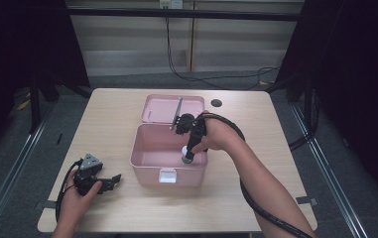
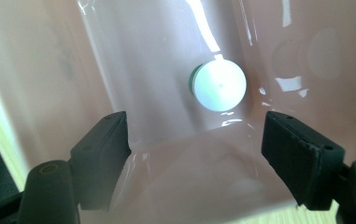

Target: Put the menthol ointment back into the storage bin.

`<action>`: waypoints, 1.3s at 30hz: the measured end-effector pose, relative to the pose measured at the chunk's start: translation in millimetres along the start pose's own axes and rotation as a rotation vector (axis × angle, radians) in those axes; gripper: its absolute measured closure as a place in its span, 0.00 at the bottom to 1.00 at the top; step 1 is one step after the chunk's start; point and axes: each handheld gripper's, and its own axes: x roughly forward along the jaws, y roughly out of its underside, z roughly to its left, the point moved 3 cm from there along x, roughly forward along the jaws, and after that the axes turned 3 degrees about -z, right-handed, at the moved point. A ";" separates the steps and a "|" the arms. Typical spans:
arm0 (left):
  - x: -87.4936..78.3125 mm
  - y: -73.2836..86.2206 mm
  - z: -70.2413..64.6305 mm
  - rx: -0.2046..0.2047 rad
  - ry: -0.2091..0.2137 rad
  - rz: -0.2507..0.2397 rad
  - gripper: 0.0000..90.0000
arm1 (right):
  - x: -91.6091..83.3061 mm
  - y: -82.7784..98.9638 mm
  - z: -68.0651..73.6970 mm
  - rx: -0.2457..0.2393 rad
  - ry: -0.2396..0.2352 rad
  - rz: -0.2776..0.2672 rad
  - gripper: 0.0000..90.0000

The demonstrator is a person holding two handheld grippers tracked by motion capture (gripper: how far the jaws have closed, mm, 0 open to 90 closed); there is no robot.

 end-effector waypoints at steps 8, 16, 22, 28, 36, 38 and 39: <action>0.1 0.0 -0.2 0.001 -0.002 0.001 0.16 | -16.9 14.0 4.9 0.007 -0.007 0.000 0.25; 0.3 0.1 -0.4 0.003 -0.004 -0.001 0.16 | -30.5 35.0 3.9 0.038 -0.011 -0.027 0.24; 0.3 0.1 -0.8 0.008 -0.007 0.004 0.16 | -33.0 50.2 1.6 0.055 -0.014 -0.048 0.24; 0.3 0.1 -0.6 0.008 -0.006 0.002 0.16 | -36.0 63.9 2.7 0.074 -0.013 -0.071 0.24; 0.4 0.2 -0.9 0.013 -0.008 0.006 0.16 | -34.5 80.3 5.0 0.088 -0.006 -0.083 0.24; 0.4 0.1 -0.8 0.015 -0.009 0.006 0.16 | -34.2 85.4 7.1 0.091 -0.007 -0.094 0.24; 0.4 0.1 -0.9 0.009 -0.009 0.004 0.16 | -33.5 88.3 7.9 0.090 -0.008 -0.102 0.24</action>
